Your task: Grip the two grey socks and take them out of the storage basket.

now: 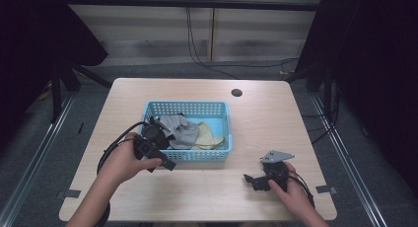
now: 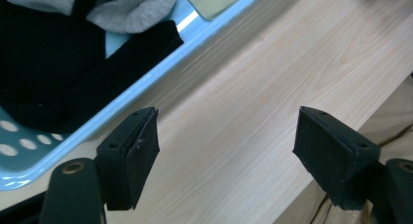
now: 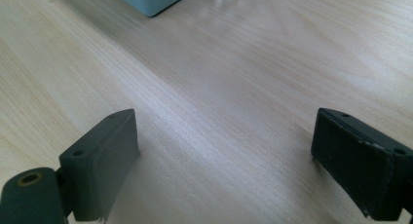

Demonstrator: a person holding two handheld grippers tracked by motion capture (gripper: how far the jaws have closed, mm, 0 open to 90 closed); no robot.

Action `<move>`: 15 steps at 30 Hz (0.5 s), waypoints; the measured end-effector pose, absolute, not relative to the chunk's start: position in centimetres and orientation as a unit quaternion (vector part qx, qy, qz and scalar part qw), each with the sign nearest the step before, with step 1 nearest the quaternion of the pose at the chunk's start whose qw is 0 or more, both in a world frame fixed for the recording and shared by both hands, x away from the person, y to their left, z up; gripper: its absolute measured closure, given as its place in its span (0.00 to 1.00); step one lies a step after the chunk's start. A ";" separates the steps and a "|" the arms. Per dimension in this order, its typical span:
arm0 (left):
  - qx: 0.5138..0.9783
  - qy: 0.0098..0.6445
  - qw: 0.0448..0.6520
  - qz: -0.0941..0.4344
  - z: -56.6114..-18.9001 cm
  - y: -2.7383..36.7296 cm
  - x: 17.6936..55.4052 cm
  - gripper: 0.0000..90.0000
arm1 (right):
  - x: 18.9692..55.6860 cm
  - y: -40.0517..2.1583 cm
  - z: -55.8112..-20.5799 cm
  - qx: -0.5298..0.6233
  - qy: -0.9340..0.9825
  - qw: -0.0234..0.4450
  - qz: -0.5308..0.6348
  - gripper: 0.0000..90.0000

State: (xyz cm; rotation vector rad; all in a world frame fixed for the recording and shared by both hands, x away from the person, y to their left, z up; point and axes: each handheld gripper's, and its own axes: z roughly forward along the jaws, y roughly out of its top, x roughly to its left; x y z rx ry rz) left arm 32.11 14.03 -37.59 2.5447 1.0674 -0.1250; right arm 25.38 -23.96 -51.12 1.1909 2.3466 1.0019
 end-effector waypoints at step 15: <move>0.897 0.402 0.179 -0.048 -35.7 13.8 34.7 0.27 | 25.4 -23.9 -51.1 0.418 0.821 0.163 0.352 0.10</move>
